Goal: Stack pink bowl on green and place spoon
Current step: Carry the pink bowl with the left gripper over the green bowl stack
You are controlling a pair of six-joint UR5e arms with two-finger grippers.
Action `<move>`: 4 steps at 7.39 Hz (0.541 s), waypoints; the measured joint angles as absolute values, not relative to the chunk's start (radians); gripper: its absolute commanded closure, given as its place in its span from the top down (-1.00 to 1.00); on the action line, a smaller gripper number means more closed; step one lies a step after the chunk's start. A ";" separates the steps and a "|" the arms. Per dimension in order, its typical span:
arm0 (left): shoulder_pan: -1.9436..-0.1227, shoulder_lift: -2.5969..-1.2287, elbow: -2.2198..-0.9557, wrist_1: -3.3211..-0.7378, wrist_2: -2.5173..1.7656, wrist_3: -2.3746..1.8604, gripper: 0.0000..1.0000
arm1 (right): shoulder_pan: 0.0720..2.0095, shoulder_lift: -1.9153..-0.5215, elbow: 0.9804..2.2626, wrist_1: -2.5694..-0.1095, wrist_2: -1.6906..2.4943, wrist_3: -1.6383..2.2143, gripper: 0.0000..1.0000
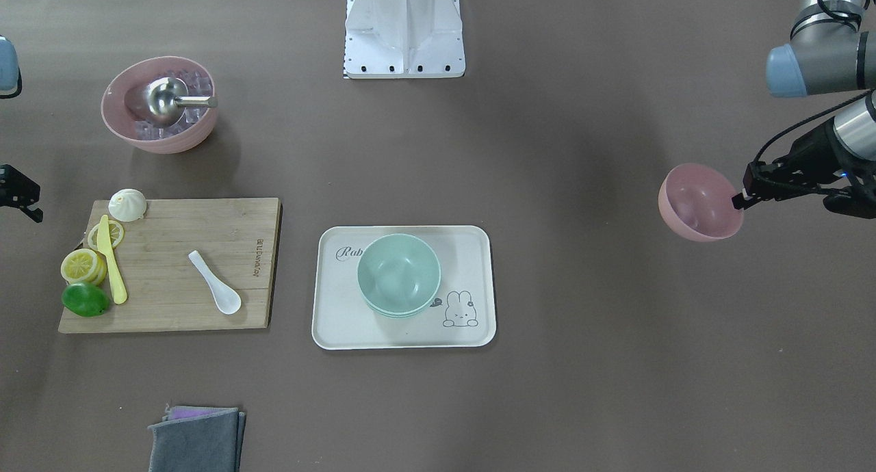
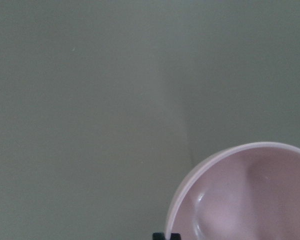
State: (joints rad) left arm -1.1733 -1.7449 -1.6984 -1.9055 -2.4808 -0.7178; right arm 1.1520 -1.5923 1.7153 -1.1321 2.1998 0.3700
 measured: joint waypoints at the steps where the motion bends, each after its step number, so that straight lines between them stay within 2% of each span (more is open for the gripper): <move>1: -1.149 -1.827 -1.737 -1.799 -2.477 -0.792 -1.00 | 1.152 -1.592 1.716 -1.132 2.200 0.370 1.00; 4: -0.995 -2.090 -1.763 -1.602 -2.375 -1.080 -1.00 | 1.152 -1.591 1.716 -1.132 2.200 0.370 1.00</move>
